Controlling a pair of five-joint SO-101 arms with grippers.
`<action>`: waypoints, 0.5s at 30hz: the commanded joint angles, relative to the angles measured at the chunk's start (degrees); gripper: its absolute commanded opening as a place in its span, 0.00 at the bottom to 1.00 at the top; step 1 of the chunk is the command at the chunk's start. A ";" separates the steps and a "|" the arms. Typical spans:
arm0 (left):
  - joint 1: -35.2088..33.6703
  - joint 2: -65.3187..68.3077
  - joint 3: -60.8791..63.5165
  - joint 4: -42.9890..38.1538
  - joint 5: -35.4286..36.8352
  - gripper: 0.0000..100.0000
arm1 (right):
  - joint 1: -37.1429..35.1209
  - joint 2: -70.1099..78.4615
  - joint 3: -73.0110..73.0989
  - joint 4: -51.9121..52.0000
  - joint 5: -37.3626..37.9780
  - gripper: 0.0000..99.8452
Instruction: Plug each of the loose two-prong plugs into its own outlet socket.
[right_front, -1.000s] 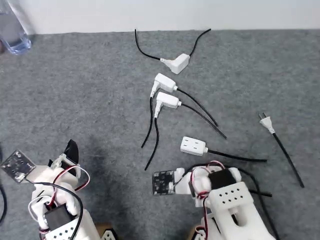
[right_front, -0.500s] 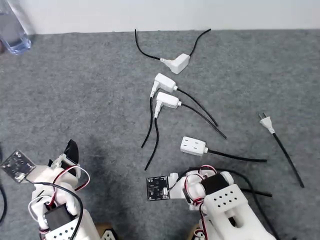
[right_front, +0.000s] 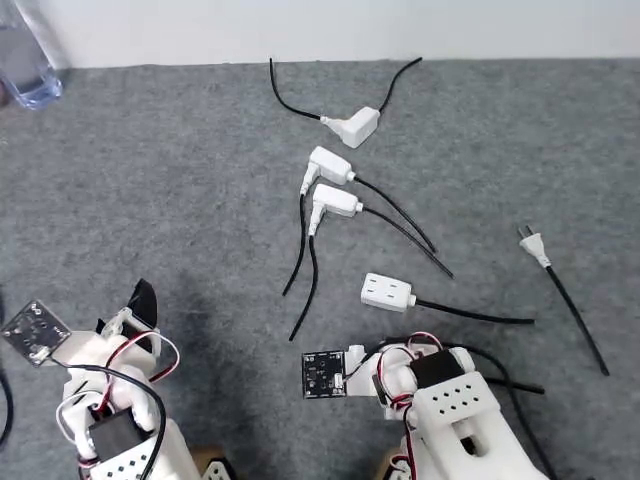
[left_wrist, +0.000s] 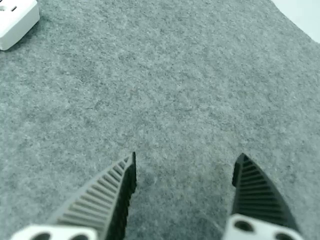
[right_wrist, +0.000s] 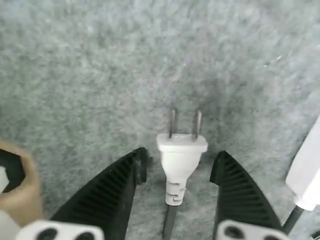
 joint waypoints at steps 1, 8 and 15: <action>0.26 -0.18 -0.40 0.44 -0.53 0.30 | 0.92 -0.66 -0.35 -1.10 0.53 0.20; 0.26 -0.18 -0.40 0.44 -0.53 0.30 | 0.92 6.20 -2.73 -1.01 1.58 0.19; 0.26 -0.18 -0.40 0.44 -0.53 0.30 | 1.27 15.69 -7.21 -1.19 1.32 0.03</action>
